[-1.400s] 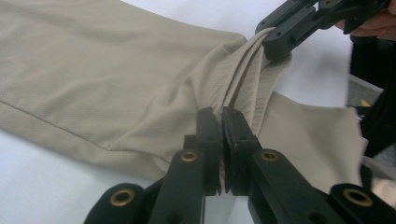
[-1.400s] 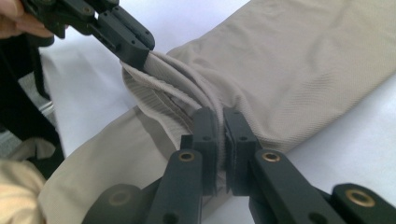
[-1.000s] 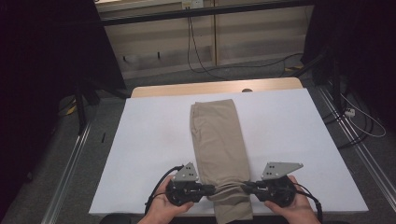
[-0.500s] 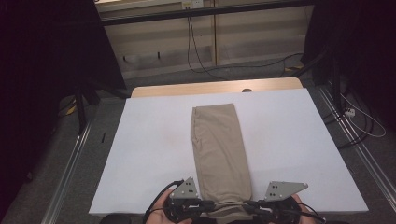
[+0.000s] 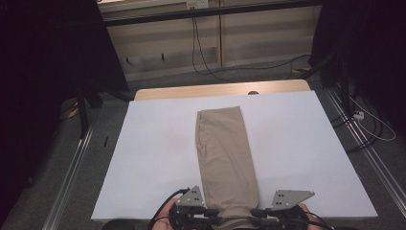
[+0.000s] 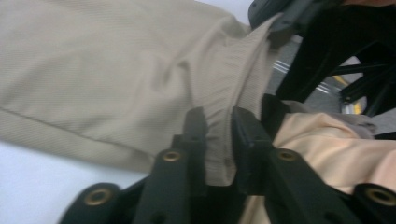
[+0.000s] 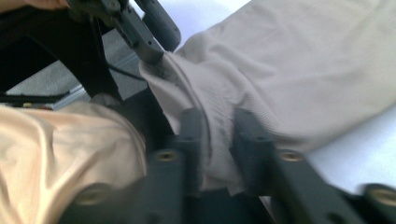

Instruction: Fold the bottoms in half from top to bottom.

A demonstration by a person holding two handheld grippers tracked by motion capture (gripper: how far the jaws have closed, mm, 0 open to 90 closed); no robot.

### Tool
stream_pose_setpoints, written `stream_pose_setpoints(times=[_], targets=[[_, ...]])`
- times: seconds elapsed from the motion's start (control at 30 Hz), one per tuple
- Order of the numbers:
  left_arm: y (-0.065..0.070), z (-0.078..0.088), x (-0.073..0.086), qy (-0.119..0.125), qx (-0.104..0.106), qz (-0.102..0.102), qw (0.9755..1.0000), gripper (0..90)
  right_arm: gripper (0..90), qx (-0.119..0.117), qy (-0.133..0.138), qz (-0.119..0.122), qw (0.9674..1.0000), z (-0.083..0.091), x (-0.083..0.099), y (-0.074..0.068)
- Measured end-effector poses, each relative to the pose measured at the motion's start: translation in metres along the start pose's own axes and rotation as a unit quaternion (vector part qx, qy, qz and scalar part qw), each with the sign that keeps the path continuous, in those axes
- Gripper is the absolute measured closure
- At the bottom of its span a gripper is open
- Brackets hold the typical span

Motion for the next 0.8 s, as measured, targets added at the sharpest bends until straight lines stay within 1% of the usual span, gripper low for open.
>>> stream_pose_setpoints(times=[0.03, 0.07, 0.1, 0.13, 0.17, 0.2, 0.23, 0.27, 0.3, 0.33, 0.37, 0.4, 0.43, 0.47, 0.5, 0.53, 0.57, 0.6, 0.63, 0.67, 0.7, 0.73, 0.77, 0.8], targets=[[-0.002, 0.001, -0.001, 0.006, -0.008, 0.003, 0.9999, 68.1, 63.0, -0.001, 0.003, -0.003, 1.0000, 0.000, -0.001, 0.001], [-0.005, 0.002, -0.002, 0.007, -0.016, 0.006, 0.9998, 61.0, 57.3, 0.002, 0.007, -0.005, 1.0000, 0.001, -0.002, 0.003], [-0.008, 0.002, -0.003, 0.006, -0.022, 0.007, 0.9997, 57.0, 50.0, 0.009, 0.015, -0.012, 0.9998, 0.001, -0.004, 0.005], [-0.010, 0.003, -0.003, 0.007, -0.024, 0.007, 0.9997, 55.4, 48.0, 0.010, 0.018, -0.016, 0.9997, 0.001, -0.005, 0.008], [-0.013, 0.003, -0.004, 0.012, -0.034, 0.005, 0.9993, 53.1, 46.4, 0.010, 0.019, -0.017, 0.9996, 0.001, -0.007, 0.010], [-0.015, 0.004, -0.005, 0.012, -0.043, 0.004, 0.9990, 46.9, 42.4, 0.015, 0.024, -0.020, 0.9994, 0.002, -0.008, 0.013], [-0.018, 0.005, -0.006, 0.016, -0.059, 0.006, 0.9981, 41.1, 40.4, 0.017, 0.026, -0.022, 0.9993, 0.001, -0.010, 0.015], [-0.019, 0.006, -0.007, 0.019, -0.054, 0.009, 0.9983, 36.5, 39.1, 0.021, 0.026, -0.024, 0.9992, 0.001, -0.011, 0.019], [-0.022, 0.008, -0.009, 0.027, -0.057, 0.014, 0.9979, 34.4, 37.8, 0.021, 0.028, -0.026, 0.9990, 0.001, -0.012, 0.020], [-0.023, 0.009, -0.010, 0.030, -0.061, 0.013, 0.9976, 32.4, 37.4, 0.016, 0.033, -0.028, 0.9989, 0.002, -0.014, 0.021], [-0.025, 0.011, -0.011, 0.036, -0.068, 0.011, 0.9970, 30.2, 36.8, 0.017, 0.034, -0.028, 0.9989, 0.002, -0.015, 0.021], [-0.027, 0.013, -0.013, 0.041, -0.075, 0.014, 0.9963, 27.0, 34.7, 0.022, 0.035, -0.027, 0.9988, 0.002, -0.017, 0.022], [-0.031, 0.014, -0.015, 0.049, -0.082, 0.020, 0.9952, 25.1, 34.0, 0.024, 0.037, -0.025, 0.9987, 0.002, -0.019, 0.023], [-0.034, 0.015, -0.016, 0.050, -0.086, 0.020, 0.9948, 23.1, 34.0, 0.027, 0.039, -0.023, 0.9986, 0.002, -0.021, 0.025], [-0.040, 0.015, -0.017, 0.049, -0.097, 0.019, 0.9939, 22.3, 34.0, 0.030, 0.038, -0.021, 0.9986, 0.001, -0.023, 0.027], [-0.044, 0.015, -0.018, 0.051, -0.101, 0.020, 0.9933, 22.0, 34.0, 0.035, 0.038, -0.018, 0.9985, 0.000, -0.025, 0.032], [-0.052, 0.014, -0.019, 0.051, -0.111, 0.022, 0.9923, 21.3, 33.4, 0.037, 0.038, -0.018, 0.9984, -0.001, -0.027, 0.035], [-0.057, 0.013, -0.020, 0.051, -0.117, 0.027, 0.9915, 19.4, 33.2, 0.045, 0.037, -0.020, 0.9981, -0.003, -0.029, 0.042], [-0.065, 0.012, -0.020, 0.051, -0.121, 0.030, 0.9909, 18.3, 33.1, 0.048, 0.036, -0.023, 0.9979, -0.004, -0.030, 0.046], [-0.070, 0.011, -0.020, 0.051, -0.125, 0.034, 0.9902, 18.1, 33.1, 0.052, 0.036, -0.024, 0.9977, -0.006, -0.032, 0.054], [-0.075, 0.011, -0.020, 0.050, -0.131, 0.039, 0.9893, 18.0, 32.9, 0.056, 0.038, -0.027, 0.9973, -0.008, -0.033, 0.059], [-0.080, 0.011, -0.020, 0.051, -0.132, 0.040, 0.9891, 17.4, 32.9, 0.058, 0.040, -0.031, 0.9970, -0.009, -0.035, 0.064], [-0.087, 0.011, -0.022, 0.048, -0.139, 0.037, 0.9885, 18.3, 32.5, 0.061, 0.041, -0.035, 0.9967, -0.010, -0.038, 0.070], [-0.091, 0.012, -0.023, 0.051, -0.144, 0.040, 0.9875, 18.5, 31.6, 0.064, 0.042, -0.038, 0.9964, -0.011, -0.041, 0.075]])
Point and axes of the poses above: each handheld gripper's, and its own axes: z roughly backward along the jaws, x roughly out of its underside, y roughly to its right, the point moved 4 cm from there along -z, roughly forward along the jaws, and after that the axes turned 3 degrees about -x, right-handed, at the moved point
